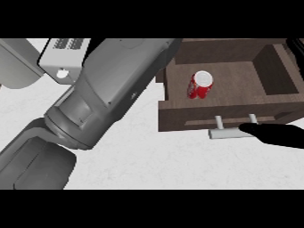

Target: Pick up the can, place it into the drawer and close the drawer

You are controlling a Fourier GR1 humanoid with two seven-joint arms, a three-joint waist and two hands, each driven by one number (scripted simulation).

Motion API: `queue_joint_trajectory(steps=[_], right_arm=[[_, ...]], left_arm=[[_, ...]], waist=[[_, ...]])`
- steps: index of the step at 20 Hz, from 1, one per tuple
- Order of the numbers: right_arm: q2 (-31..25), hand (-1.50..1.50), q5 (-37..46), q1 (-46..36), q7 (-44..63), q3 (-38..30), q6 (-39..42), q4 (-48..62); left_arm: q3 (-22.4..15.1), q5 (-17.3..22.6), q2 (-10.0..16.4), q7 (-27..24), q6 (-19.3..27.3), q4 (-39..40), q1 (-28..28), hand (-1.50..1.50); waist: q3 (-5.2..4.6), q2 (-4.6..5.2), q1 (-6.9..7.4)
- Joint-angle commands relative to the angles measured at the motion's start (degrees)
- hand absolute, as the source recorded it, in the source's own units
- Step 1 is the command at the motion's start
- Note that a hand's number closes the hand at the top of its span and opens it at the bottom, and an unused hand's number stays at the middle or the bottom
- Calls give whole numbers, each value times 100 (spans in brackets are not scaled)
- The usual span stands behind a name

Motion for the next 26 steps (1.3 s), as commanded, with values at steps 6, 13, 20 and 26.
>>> queue_joint_trajectory(steps=[6, 13, 20, 26], right_arm=[[38, -150, 1471, -674, -598, 730, -567, 1846], [491, -150, 2381, -1285, -1063, 1020, -1613, 3687], [798, -150, 2861, -2357, -1276, 685, -2646, 5734], [936, -150, 3251, -3077, -1094, 361, -3648, 6846]], left_arm=[[112, -75, 6, -21, -126, 323, -160, -150], [174, -140, 181, -20, -283, -22, 164, -150], [123, -309, 467, 79, -381, -287, 429, -150], [60, -411, 733, 346, -473, -693, 784, -150]], waist=[[-3, -45, 194], [-8, -113, 406], [-7, -100, 544], [-10, -131, 645]])
